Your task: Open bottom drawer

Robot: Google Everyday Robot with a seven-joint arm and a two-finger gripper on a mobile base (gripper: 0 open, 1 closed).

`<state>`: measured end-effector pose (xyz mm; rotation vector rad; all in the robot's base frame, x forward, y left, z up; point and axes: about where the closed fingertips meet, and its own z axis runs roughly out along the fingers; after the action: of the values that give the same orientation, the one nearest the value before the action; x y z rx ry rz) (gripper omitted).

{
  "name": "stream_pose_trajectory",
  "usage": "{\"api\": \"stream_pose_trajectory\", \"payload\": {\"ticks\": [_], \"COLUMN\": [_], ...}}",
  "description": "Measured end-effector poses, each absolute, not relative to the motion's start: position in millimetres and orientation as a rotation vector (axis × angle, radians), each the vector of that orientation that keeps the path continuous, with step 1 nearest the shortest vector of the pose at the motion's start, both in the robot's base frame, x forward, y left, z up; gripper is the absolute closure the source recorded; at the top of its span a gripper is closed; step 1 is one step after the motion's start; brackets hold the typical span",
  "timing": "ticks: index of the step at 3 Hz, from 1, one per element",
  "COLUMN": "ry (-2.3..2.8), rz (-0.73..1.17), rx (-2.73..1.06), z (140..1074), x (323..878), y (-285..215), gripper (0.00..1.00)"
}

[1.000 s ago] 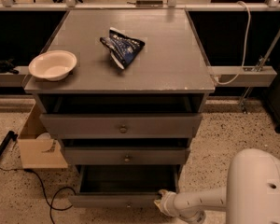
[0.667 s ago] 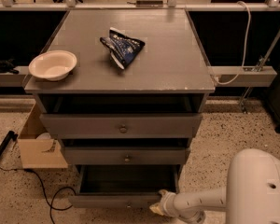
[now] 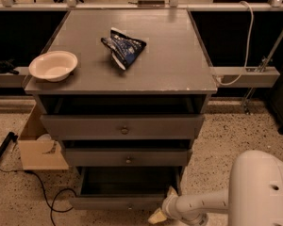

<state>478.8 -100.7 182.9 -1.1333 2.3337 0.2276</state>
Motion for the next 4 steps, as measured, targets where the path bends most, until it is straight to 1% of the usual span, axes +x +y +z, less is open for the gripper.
{"api": "stream_pose_trajectory", "payload": {"ticks": [1, 2, 3, 4], "ry": [2.334, 2.334, 2.357, 2.357], "rz": [0.228, 0.227, 0.209, 0.209], "rx": [-1.133, -1.135, -1.169, -1.169], "z": [183, 183, 181, 184], "x": [479, 478, 457, 460], "y": [-101, -100, -105, -105], "gripper": [0.19, 0.42, 0.65, 0.89]}}
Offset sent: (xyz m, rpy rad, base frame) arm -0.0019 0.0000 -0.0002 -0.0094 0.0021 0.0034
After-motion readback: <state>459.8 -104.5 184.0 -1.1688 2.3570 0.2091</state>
